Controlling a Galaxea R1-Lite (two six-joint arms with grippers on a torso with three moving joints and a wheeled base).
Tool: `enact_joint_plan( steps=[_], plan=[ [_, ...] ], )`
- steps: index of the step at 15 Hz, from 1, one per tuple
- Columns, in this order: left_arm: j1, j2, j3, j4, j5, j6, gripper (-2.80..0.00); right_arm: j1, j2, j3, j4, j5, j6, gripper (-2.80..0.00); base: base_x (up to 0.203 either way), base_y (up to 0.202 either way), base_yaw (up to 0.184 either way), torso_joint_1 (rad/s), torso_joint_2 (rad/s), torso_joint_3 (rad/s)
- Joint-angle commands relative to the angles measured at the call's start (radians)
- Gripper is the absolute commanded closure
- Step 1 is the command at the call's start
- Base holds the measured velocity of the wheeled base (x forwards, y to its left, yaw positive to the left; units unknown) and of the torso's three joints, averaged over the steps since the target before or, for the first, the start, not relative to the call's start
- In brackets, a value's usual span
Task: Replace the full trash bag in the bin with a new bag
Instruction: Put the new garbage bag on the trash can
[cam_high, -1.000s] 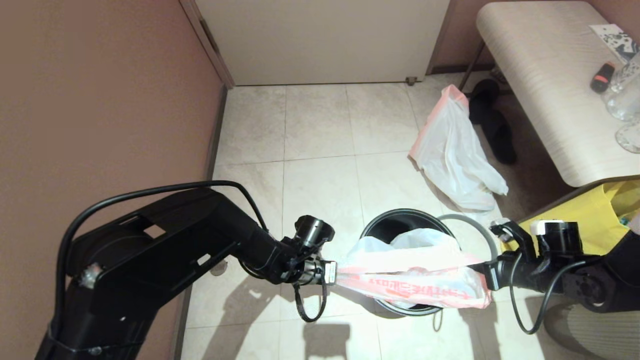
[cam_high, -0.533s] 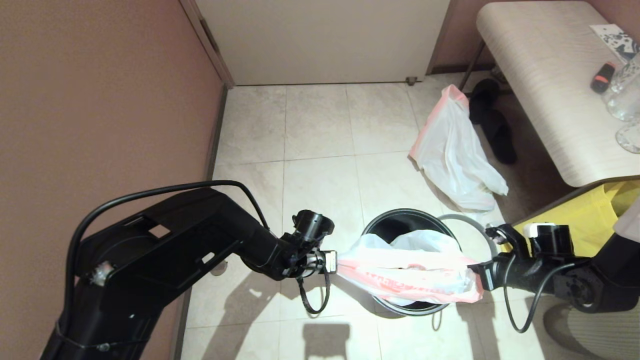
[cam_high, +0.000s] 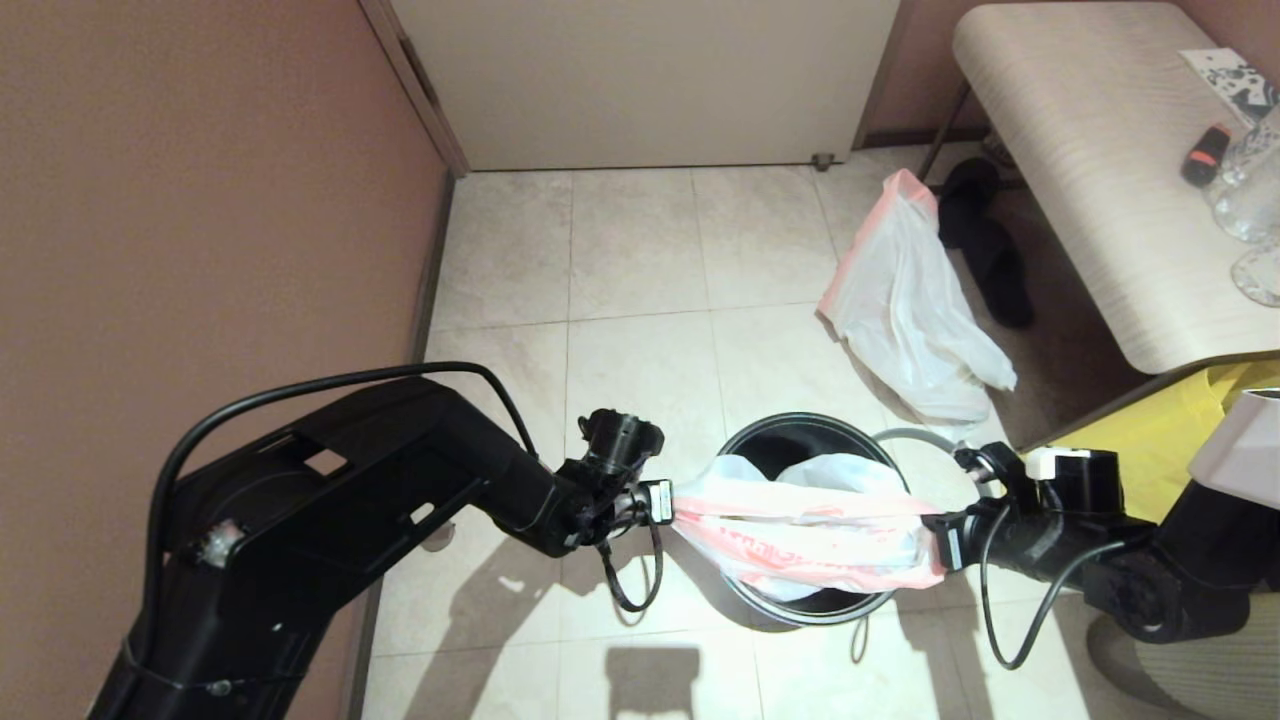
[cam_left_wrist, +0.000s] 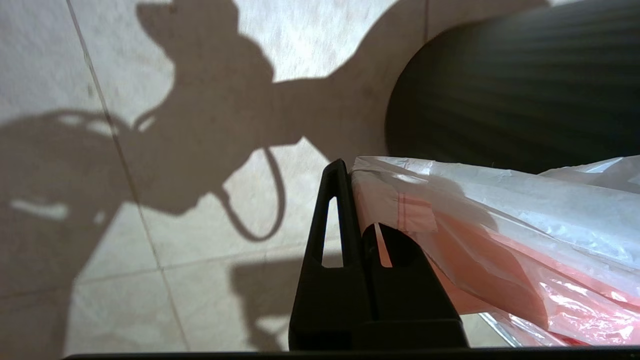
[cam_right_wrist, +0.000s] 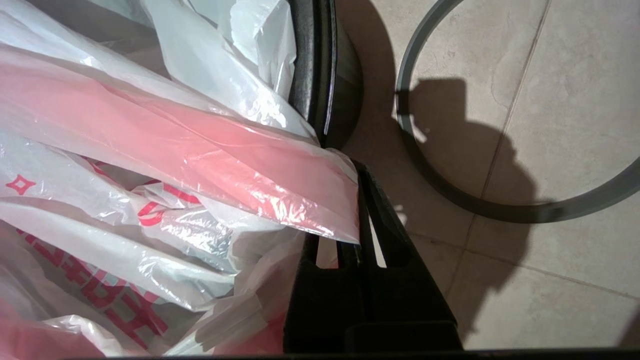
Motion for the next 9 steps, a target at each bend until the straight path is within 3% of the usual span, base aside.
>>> enact_joint_plan(
  steps=[1,5,9],
  plan=[
    [0.004,-0.012,0.016,-0.048,0.003,-0.003,0.0,0.004,0.004,0.005,-0.013,-0.003,0.005,0.0,0.0,0.0,0.0,0.0,0.0,0.0],
    [0.005,0.0,0.019,-0.165,0.053,-0.031,0.0,0.01,0.023,-0.015,-0.09,-0.09,0.061,0.0,0.0,0.0,0.0,0.0,0.0,0.0],
    [0.027,0.052,-0.044,-0.173,0.145,-0.029,0.0,0.042,0.06,-0.046,-0.131,-0.185,0.096,0.0,0.0,0.0,0.0,0.0,0.0,0.0]
  ],
)
